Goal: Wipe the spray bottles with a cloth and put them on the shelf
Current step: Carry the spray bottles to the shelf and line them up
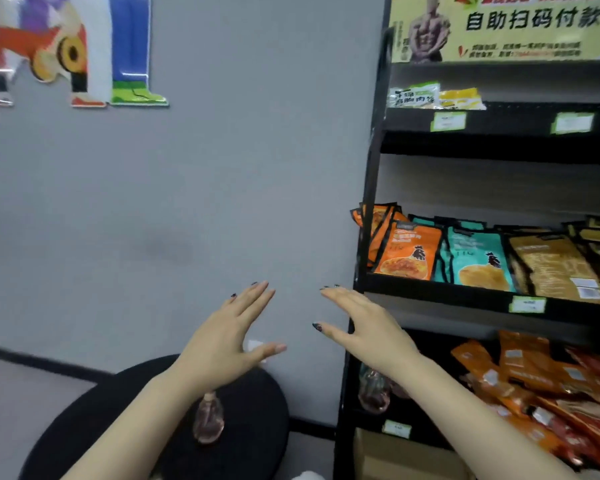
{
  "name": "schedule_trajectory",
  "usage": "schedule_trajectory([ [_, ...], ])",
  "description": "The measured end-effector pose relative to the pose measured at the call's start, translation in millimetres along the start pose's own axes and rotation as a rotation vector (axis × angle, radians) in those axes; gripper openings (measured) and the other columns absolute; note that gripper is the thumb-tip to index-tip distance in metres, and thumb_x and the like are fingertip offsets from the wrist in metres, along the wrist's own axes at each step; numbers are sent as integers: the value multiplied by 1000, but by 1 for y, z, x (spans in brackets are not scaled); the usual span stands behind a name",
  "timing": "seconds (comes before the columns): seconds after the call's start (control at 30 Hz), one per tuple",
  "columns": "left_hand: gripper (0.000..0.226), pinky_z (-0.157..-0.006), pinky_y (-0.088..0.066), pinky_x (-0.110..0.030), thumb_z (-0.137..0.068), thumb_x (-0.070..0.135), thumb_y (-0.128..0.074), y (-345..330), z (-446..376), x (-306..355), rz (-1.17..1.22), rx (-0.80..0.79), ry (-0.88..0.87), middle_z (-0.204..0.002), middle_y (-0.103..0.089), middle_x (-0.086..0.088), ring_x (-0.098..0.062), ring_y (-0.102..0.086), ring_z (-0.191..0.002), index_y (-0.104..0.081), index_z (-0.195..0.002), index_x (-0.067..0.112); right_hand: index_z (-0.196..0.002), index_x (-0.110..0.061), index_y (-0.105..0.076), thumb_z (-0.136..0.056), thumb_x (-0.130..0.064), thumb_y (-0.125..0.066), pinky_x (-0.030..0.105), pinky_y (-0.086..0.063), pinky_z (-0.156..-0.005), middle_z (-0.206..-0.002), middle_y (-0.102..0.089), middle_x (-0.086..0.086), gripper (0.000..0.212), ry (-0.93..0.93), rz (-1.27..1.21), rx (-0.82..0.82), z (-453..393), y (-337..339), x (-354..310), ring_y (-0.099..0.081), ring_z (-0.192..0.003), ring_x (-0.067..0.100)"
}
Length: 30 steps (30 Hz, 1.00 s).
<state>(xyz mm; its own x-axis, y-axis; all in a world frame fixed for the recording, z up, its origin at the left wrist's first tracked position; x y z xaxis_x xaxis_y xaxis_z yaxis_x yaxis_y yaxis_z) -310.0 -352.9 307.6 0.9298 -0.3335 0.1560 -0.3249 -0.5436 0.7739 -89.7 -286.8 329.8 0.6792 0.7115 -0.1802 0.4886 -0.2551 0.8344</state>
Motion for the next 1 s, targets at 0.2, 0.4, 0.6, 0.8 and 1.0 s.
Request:
schedule_trajectory([
  [0.2,94,-100,15,-3,-71,80,-31,-3,34,-58,-62,-20,167,-148,5,25,12,8,-133,-9,-148,33,-143,-39,-28,-89,-58,-46,30,-25,-113,-151,-26,-18,61,78,-93,-118,-45,-82,-14,-18,-142,5],
  [0.4,96,-109,7,-12,-68,84,-25,-25,56,-112,-99,-27,285,-149,3,24,10,8,-134,-9,-148,34,-144,-37,-27,-90,-57,-46,32,-31,-110,-152,-26,-16,61,142,-78,-270,-76,-177,-16,-20,-141,7],
  [0.6,90,-112,3,-16,-72,79,-30,-59,56,-160,-109,-51,355,-147,6,23,8,8,-135,-6,-147,35,-146,-29,-26,-92,-50,-48,27,-21,-112,-153,-26,-11,63,160,-31,-388,-110,-269,-3,-20,-141,8],
  [0.8,90,-105,13,-9,-71,83,-24,-97,45,-211,-129,-110,373,-150,6,23,6,7,-138,-4,-146,37,-147,-25,-26,-91,-45,-52,32,-22,-114,-153,-26,-6,64,139,26,-468,-150,-347,19,-22,-141,15],
  [1.0,96,-106,14,-8,-67,89,-17,-135,36,-248,-115,-143,394,-152,4,22,5,6,-139,-7,-147,36,-146,-23,-27,-91,-41,-55,34,-30,-110,-152,-30,-2,64,88,33,-548,-181,-408,37,-31,-137,19],
])
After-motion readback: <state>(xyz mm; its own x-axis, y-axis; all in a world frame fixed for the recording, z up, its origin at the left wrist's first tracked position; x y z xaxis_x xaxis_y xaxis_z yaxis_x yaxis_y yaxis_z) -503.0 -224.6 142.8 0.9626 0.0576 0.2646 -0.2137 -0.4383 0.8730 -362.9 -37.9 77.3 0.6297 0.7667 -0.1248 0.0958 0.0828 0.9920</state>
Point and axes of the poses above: each hand's wrist, its own z-axis away from the middle knuckle, its own y-axis out of the back of the hand, x = y × z, the point moved 1 cm from there along -z, towards the middle knuckle
